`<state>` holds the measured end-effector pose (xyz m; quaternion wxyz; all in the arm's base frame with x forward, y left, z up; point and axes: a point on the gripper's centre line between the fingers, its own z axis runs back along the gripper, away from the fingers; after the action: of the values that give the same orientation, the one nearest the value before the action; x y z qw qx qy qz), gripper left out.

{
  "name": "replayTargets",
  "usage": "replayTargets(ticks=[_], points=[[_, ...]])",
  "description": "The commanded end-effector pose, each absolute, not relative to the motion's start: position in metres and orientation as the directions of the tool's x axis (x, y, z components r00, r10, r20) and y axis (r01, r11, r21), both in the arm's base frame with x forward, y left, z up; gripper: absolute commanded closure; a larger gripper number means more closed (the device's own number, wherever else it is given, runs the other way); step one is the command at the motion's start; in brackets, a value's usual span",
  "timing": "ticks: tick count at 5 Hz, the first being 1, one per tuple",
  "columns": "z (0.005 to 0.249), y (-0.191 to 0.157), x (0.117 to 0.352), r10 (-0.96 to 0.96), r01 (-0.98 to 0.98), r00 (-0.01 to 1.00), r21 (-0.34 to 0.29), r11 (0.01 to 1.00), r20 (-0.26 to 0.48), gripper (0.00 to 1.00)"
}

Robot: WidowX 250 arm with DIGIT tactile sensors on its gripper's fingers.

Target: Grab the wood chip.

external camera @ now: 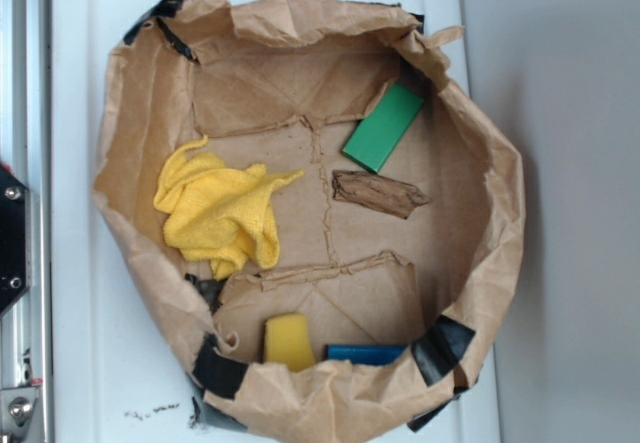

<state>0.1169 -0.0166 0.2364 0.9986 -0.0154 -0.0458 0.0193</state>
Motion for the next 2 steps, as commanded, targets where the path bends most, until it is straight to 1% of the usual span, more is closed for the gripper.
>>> replayTargets(ticks=[1,2], points=[[0.236,-0.017,0.117,0.040,-0.037,0.995,-0.033,0.999,0.091,0.00],[0.263,-0.006,0.084,0.092,-0.091,0.990,-0.016,0.996,0.104,0.00]])
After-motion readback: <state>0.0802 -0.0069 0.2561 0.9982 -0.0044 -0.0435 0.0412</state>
